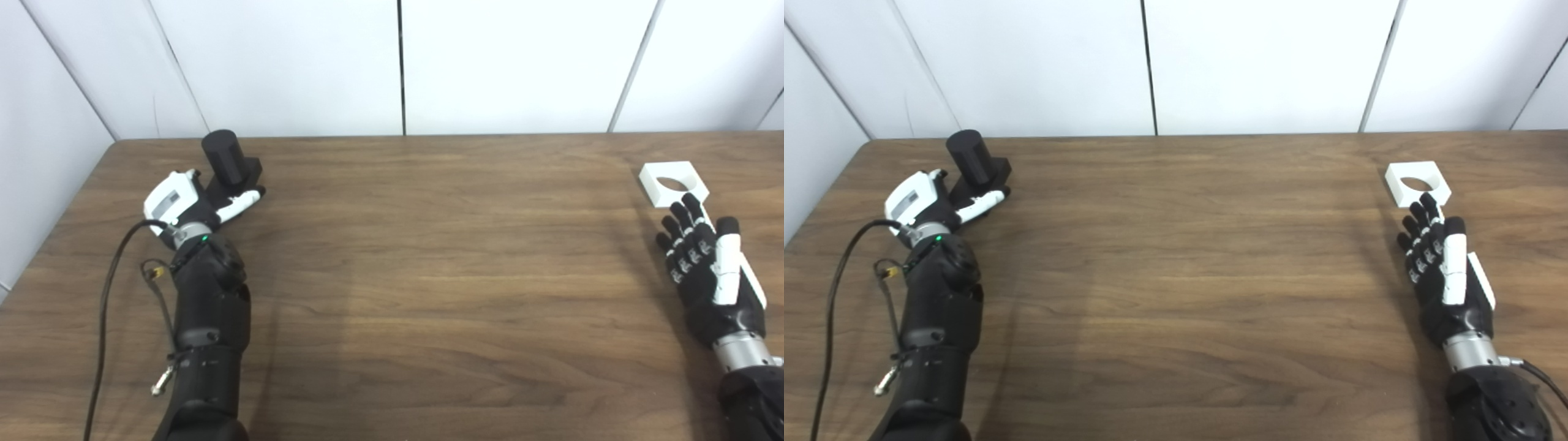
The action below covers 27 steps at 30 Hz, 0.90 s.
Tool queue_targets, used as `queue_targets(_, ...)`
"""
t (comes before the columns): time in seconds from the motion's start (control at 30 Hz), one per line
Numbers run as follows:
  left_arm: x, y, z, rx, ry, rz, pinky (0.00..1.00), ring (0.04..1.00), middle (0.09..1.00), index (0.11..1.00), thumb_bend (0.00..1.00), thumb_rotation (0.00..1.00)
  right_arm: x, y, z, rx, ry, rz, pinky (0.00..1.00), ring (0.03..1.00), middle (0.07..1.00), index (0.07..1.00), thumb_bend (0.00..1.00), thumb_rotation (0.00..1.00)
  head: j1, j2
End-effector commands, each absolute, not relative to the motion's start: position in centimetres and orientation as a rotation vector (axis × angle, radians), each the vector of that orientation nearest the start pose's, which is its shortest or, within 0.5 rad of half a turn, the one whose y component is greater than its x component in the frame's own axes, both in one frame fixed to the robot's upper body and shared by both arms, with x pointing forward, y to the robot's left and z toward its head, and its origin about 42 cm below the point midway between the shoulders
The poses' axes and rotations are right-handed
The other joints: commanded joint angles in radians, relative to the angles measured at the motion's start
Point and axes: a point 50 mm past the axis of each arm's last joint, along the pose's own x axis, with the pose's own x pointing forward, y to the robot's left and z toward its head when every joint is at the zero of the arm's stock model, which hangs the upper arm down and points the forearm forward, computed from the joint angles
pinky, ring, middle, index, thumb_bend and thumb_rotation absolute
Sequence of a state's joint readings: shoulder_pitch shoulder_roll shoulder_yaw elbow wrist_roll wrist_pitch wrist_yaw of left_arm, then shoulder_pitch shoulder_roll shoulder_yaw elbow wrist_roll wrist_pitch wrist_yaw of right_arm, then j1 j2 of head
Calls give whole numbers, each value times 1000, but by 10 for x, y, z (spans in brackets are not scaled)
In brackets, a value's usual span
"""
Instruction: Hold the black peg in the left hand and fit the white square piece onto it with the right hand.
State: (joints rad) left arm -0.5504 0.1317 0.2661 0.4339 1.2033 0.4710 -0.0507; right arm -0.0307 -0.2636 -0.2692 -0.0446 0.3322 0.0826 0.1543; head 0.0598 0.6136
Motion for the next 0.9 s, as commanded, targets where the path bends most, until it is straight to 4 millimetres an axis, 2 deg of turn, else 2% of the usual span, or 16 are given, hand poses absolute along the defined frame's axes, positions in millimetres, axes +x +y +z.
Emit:
queue_targets(0.0, 461, 311, 205, 1178, 346, 505, 1000, 1000, 1000, 946, 977, 749, 286, -362, 145, 56, -106, -74, 1000, 1000, 1000, 1000, 657, 1000, 3, -2)
queue_targets(0.2, 466, 306, 200, 1188, 366, 495, 1000, 1000, 1000, 940, 948, 741, 285, -367, 141, 62, -111, -60, 1000, 1000, 1000, 1000, 623, 1000, 42, -49)
queue_targets(0.33, 465, 305, 192, 1186, 377, 491, 1000, 1000, 1000, 922, 933, 740, 284, -370, 139, 57, -105, -60, 1000, 1000, 1000, 1000, 599, 1000, 61, -67)
queue_targets(0.87, 464, 305, 188, 1209, 422, 496, 1000, 1000, 1000, 929, 901, 713, 282, -382, 141, 33, -84, -54, 1000, 1000, 1000, 1000, 610, 1000, 130, -75)
